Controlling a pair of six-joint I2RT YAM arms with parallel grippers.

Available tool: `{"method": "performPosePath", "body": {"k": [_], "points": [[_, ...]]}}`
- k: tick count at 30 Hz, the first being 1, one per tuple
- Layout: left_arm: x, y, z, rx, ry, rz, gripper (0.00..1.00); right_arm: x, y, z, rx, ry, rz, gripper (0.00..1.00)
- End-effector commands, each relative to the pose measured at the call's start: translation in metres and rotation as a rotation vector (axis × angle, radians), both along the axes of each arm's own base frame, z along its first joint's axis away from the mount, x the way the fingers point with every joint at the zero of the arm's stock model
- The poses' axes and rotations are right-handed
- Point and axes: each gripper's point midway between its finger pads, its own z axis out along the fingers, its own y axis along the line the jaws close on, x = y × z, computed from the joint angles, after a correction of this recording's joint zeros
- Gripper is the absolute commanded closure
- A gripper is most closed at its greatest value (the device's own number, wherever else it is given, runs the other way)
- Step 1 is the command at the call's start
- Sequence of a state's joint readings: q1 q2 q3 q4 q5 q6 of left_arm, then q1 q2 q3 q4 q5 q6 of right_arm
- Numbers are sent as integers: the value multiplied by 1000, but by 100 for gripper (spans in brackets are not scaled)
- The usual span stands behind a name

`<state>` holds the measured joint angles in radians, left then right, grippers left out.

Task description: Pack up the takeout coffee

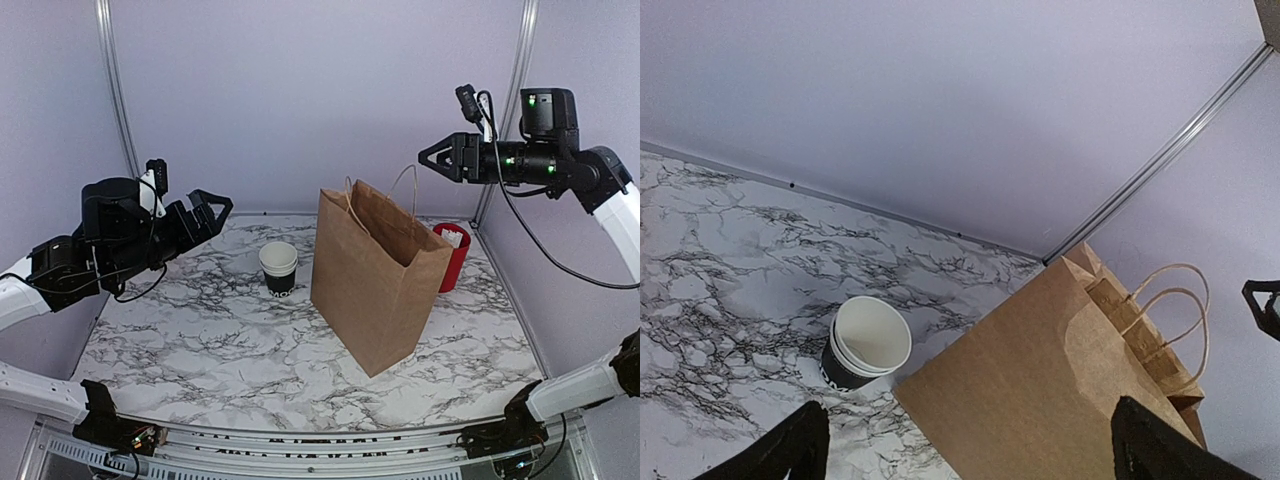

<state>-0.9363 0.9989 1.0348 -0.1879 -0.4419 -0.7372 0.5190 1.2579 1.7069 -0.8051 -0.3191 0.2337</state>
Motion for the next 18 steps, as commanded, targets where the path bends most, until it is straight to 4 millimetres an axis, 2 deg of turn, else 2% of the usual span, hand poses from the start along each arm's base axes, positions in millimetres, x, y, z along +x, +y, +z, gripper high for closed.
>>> {"method": "performPosePath", "body": {"k": [1,3,5,10,14,18], "points": [[-1,2,5,-23,-12,-2,1,0,-27,23,-4,-88,-138,30],[-1,2,5,-22,-12,-2,1,3,-40,24,-10,-107,-210,13],[-1,3,5,-21,-12,-2,1,7,-56,23,-23,-121,-299,4],[-1,4,5,-18,-16,4,1,13,-89,9,-57,-129,-483,0],[1,9,5,-3,-20,20,1,18,-114,-12,-102,-120,-612,0],[7,22,3,34,-7,61,1,25,-138,-36,-124,-96,-703,0]]}}
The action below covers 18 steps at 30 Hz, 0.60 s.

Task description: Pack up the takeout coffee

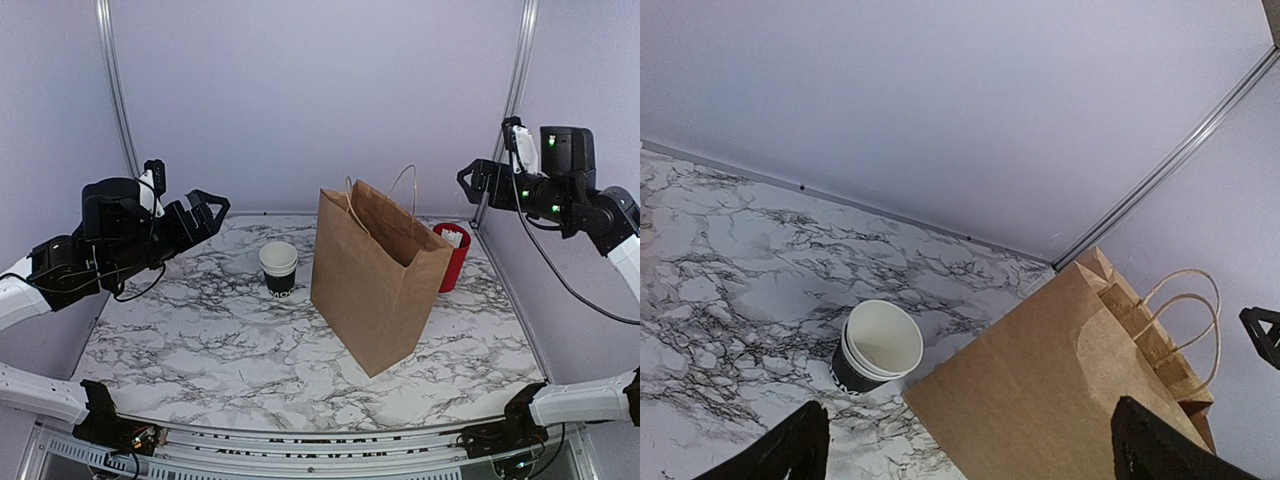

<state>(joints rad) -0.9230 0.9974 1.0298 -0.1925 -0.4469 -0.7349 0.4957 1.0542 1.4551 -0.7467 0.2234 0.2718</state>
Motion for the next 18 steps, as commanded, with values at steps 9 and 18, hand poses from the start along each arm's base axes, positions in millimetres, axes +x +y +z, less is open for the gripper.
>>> {"method": "performPosePath", "body": {"k": [9,18], "points": [[37,80,-19,110,100,185,1,19,-81,-90,-19,62,-317,0],[50,137,-50,257,117,323,1,18,-101,-157,-24,58,-355,0]]}}
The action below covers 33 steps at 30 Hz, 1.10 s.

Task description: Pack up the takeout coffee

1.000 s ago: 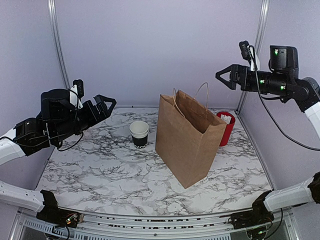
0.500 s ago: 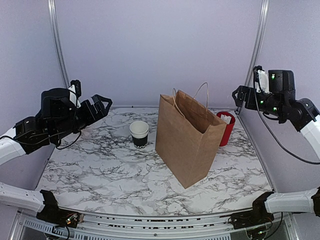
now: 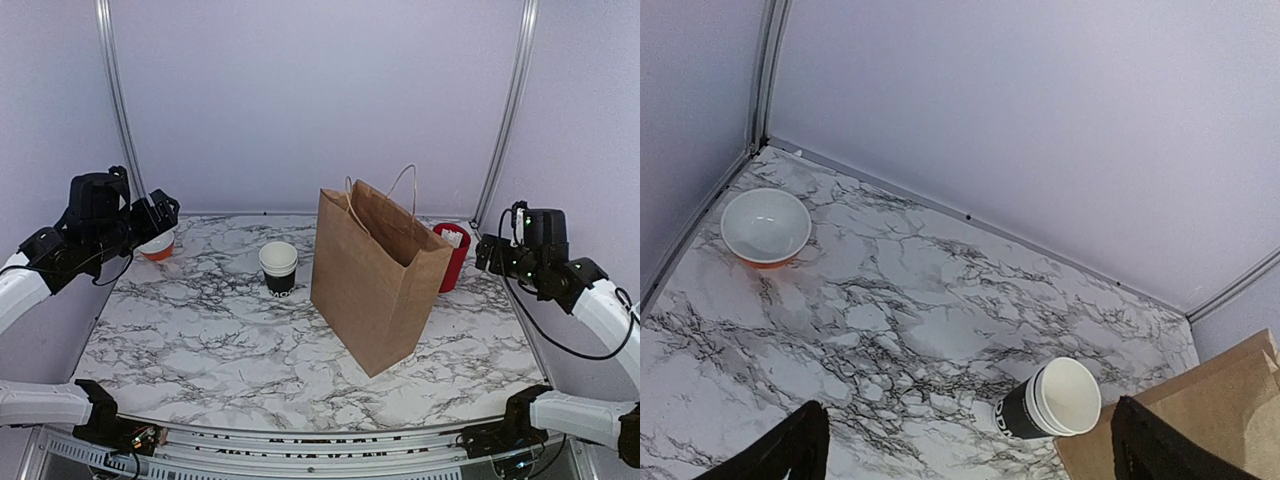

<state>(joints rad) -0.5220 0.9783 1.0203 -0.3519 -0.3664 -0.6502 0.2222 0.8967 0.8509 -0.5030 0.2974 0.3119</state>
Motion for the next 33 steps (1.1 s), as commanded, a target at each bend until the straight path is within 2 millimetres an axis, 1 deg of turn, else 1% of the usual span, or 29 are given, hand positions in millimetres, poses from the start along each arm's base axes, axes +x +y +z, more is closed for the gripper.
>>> {"method": "performPosePath", "body": {"k": [1,4,7,10,11,13,14,15,16,18,19,21,22,24,26,30,33], "points": [[1,26,-19,119,27,28,1,7,-2,6,20,-148,-4,0],[9,36,-32,188,38,22,1,4,-10,-13,15,-207,-43,0],[16,48,-50,227,68,35,1,1,-19,-23,-23,-274,-80,2],[24,47,-71,219,95,-31,1,0,-32,-32,-84,-321,-134,0],[25,48,-78,223,104,-41,1,0,-36,-42,-109,-315,-152,0],[28,52,-89,252,106,-45,1,2,-41,-54,-151,-313,-168,0],[29,53,-91,268,95,-49,1,3,-43,-58,-163,-317,-173,0],[30,55,-92,280,81,-47,1,5,-45,-58,-170,-341,-180,0],[29,57,-92,286,68,-41,1,6,-48,-63,-179,-350,-186,0],[28,61,-96,291,42,-39,1,6,-58,-72,-175,-381,-215,0],[26,59,-101,307,25,-64,1,6,-65,-78,-166,-386,-231,0],[24,60,-101,339,-20,-77,1,8,-74,-88,-151,-383,-250,0],[23,64,-102,346,-27,-54,1,10,-77,-92,-157,-379,-251,0],[21,74,-104,368,-32,-9,1,16,-80,-93,-177,-383,-250,0],[20,83,-106,385,-31,30,1,24,-79,-89,-193,-400,-228,0],[23,89,-106,378,-67,64,1,36,-79,-80,-247,-449,-213,0],[22,99,-114,371,-59,130,1,48,-76,-80,-254,-454,-189,0]]}}
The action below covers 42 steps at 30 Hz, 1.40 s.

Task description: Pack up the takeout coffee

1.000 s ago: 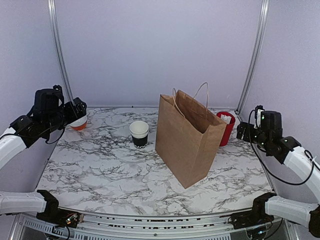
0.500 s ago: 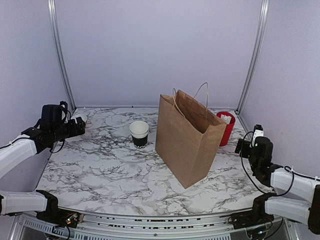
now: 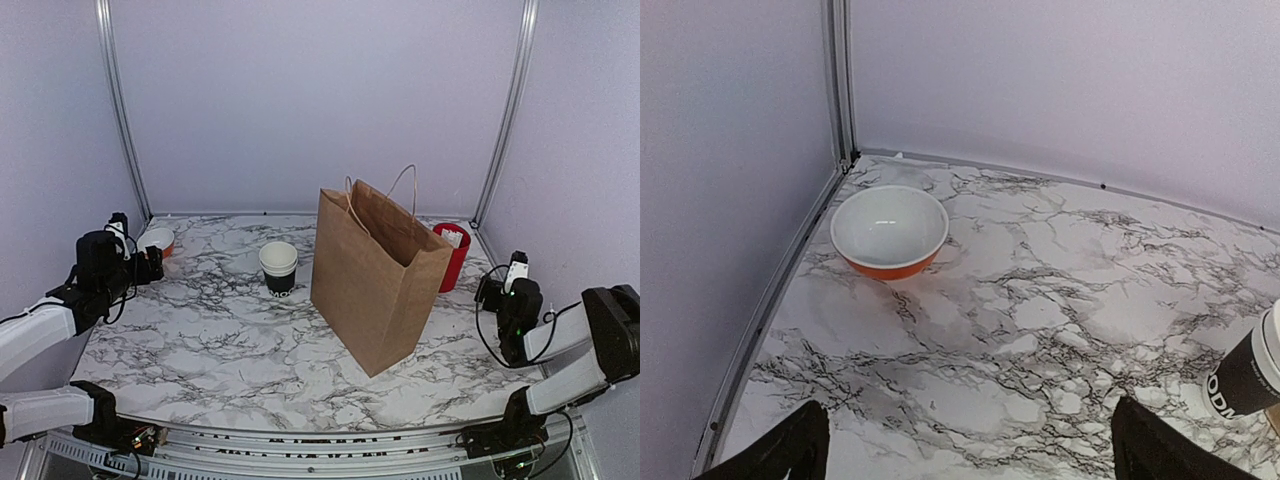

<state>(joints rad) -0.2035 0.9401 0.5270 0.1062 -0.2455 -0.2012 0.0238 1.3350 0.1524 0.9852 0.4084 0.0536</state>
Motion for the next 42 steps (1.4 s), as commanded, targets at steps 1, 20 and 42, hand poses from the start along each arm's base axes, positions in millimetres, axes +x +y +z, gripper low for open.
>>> {"method": "performPosePath", "body": {"k": [1,20,42], "points": [[2,19,3,5,-72,107,1,27,5,43,-42,-147,48,0],[3,86,-48,131,-101,412,1,31,20,28,-59,-184,129,0],[23,72,-52,161,-311,276,1,36,23,27,-77,-167,122,0]]}}
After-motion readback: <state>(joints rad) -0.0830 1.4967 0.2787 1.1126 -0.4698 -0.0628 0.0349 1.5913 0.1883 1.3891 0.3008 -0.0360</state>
